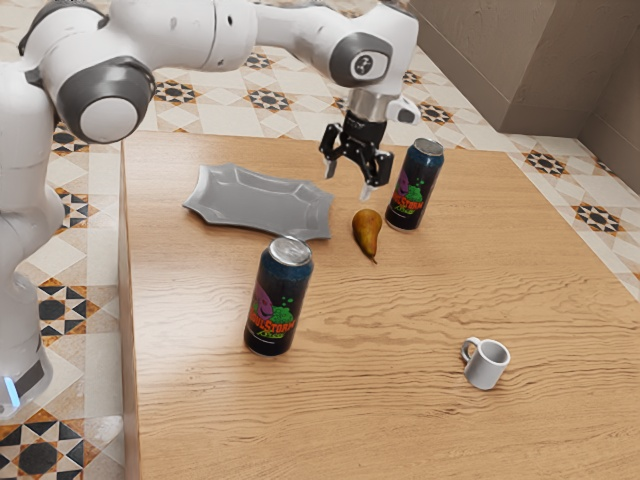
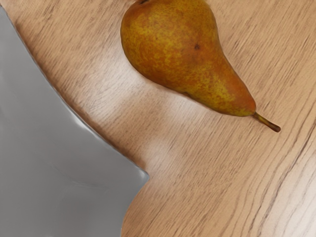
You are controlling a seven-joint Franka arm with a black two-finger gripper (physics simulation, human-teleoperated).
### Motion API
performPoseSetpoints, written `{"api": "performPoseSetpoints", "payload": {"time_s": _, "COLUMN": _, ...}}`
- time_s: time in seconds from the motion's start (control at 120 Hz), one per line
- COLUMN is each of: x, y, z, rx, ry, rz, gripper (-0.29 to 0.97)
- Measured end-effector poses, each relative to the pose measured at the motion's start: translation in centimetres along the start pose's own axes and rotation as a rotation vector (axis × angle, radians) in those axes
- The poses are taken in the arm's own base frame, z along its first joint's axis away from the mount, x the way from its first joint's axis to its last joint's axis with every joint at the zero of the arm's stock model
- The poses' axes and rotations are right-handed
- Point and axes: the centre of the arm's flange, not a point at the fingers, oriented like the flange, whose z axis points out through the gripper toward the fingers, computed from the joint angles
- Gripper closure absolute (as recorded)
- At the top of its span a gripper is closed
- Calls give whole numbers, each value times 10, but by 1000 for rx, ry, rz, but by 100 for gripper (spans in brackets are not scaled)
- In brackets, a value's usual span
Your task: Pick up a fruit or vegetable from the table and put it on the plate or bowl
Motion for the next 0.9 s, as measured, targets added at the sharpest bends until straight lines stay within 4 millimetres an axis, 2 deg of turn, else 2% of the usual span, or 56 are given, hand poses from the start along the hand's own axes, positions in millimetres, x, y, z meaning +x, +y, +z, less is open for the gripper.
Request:
{"api": "performPoseSetpoints", "payload": {"time_s": 0.208, "x": 20, "y": -18, "z": 9, "rx": 6, "ry": 34, "rz": -49, "gripper": 0}}
{"api": "performPoseSetpoints", "payload": {"time_s": 0.367, "x": 19, "y": 7, "z": 23, "rx": -13, "ry": 28, "rz": -18, "gripper": 0}}
{"api": "performPoseSetpoints", "payload": {"time_s": 0.483, "x": 18, "y": 14, "z": 25, "rx": -22, "ry": 30, "rz": -7, "gripper": 0}}
{"api": "performPoseSetpoints", "payload": {"time_s": 0.592, "x": 19, "y": 23, "z": 35, "rx": -16, "ry": 22, "rz": 2, "gripper": 0}}
{"api": "performPoseSetpoints", "payload": {"time_s": 0.75, "x": 28, "y": 19, "z": 47, "rx": -7, "ry": 28, "rz": -14, "gripper": 0}}
{"api": "performPoseSetpoints", "payload": {"time_s": 0.9, "x": 37, "y": 14, "z": 47, "rx": -15, "ry": 72, "rz": -27, "gripper": 0}}
